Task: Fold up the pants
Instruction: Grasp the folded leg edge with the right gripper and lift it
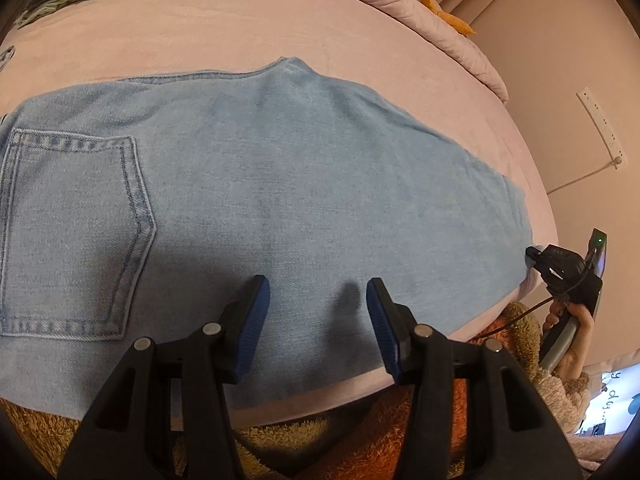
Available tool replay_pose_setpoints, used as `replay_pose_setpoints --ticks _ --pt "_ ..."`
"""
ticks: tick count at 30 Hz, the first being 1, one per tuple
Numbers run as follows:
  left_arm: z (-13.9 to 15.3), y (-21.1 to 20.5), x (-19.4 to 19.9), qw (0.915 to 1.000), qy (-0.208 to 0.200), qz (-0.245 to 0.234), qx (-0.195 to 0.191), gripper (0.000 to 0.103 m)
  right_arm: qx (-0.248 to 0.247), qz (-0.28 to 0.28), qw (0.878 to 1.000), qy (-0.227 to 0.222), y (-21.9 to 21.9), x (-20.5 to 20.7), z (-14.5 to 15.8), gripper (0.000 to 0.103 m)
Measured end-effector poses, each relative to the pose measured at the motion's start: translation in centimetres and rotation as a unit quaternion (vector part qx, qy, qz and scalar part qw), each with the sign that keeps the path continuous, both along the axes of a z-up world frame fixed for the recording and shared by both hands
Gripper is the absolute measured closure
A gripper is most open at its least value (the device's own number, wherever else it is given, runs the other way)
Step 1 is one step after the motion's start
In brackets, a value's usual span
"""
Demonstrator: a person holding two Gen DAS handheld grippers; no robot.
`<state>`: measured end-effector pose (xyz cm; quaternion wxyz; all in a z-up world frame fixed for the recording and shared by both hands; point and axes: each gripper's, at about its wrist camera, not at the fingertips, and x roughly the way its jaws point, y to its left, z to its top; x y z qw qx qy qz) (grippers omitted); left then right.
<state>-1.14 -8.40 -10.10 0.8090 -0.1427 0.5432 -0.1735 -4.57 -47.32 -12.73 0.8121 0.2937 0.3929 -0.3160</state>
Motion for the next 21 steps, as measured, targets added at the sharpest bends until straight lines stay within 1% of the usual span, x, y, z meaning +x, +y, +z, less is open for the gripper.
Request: replay_pose_setpoints --ticks 3,8,9,10,11,13,15,19,21 --pt "-0.1 0.1 -0.2 1.0 -0.003 -0.001 0.002 0.053 0.025 -0.005 0.999 -0.02 -0.8 -0.8 -0.1 0.09" --pt "-0.2 -0.2 -0.2 0.9999 -0.009 -0.005 0.008 0.053 0.036 -0.011 0.999 -0.034 -0.8 -1.5 0.0 0.09" --pt "-0.2 -0.2 -0.2 0.9999 -0.009 -0.006 0.008 0.052 0.04 -0.012 0.998 -0.035 -0.8 -1.7 0.1 0.086" --pt "-0.2 -0.2 0.0 0.9999 -0.009 -0.006 0.009 0.052 0.047 -0.013 0.998 -0.029 -0.7 -2.0 0.3 0.077" --pt "-0.2 -0.2 0.0 0.9999 -0.008 -0.007 0.01 0.052 0.054 -0.013 0.998 -0.022 -0.5 -2.3 0.5 0.071" --pt "-0.2 -0.2 0.1 0.9999 -0.008 -0.006 0.011 0.052 0.048 -0.001 0.998 -0.035 0.1 -2.9 1.3 0.046" --pt "-0.2 -0.4 0.2 0.9999 -0.007 -0.008 0.01 0.049 0.043 0.012 0.997 -0.059 0.2 -3.5 1.9 0.041" --pt "-0.2 -0.7 0.3 0.9997 -0.011 -0.012 0.017 0.047 0.106 0.01 0.99 -0.088 -0.8 -3.8 0.2 0.041" --pt "-0.2 -1.0 0.3 0.9996 -0.013 -0.015 0.021 0.046 0.123 0.021 0.988 -0.095 -0.9 -3.5 -0.5 0.041"
